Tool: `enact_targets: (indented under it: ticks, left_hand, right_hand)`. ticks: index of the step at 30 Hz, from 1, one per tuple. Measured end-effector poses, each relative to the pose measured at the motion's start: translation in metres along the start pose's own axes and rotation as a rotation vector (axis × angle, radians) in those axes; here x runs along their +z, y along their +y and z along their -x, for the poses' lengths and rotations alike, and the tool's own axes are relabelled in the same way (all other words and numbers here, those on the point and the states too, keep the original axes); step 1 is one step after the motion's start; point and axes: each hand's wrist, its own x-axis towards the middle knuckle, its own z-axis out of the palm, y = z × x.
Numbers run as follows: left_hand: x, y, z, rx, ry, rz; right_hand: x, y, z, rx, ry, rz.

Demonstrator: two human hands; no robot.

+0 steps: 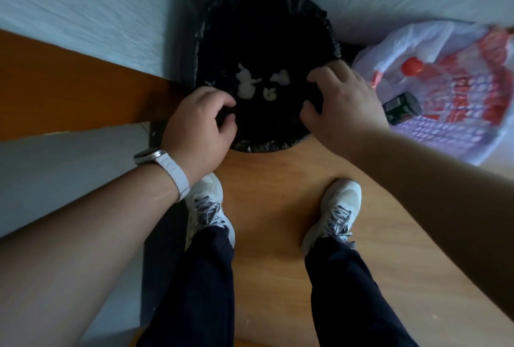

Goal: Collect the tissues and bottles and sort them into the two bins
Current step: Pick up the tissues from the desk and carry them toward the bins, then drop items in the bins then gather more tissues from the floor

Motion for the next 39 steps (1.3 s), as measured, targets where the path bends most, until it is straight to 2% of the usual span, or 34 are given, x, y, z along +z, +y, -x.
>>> enact_targets:
  ticks: [7, 15, 22, 32, 39]
  left_hand:
    - [-0.058, 0.051, 0.001, 0.058, -0.021, -0.049]
    - [-0.141, 0.139, 0.019, 0.198, -0.060, -0.248]
    - [-0.213, 0.215, 0.044, 0.291, -0.012, -0.330]
    - [-0.300, 0.312, 0.081, 0.456, 0.163, -0.366]
    - [-0.367, 0.353, 0.090, 0.613, 0.206, -0.385]
  right_hand:
    - [-0.066, -0.017, 0.036, -0.029, 0.026, 0.009]
    - [-0.174, -0.038, 0.073, -0.073, 0.066, 0.041]
    - [-0.270, -0.051, 0.126, -0.114, 0.169, 0.080]
    - [-0.392, -0.064, 0.207, -0.148, 0.160, 0.215]
    - [-0.459, -0.095, 0.257, -0.041, 0.266, 0.282]
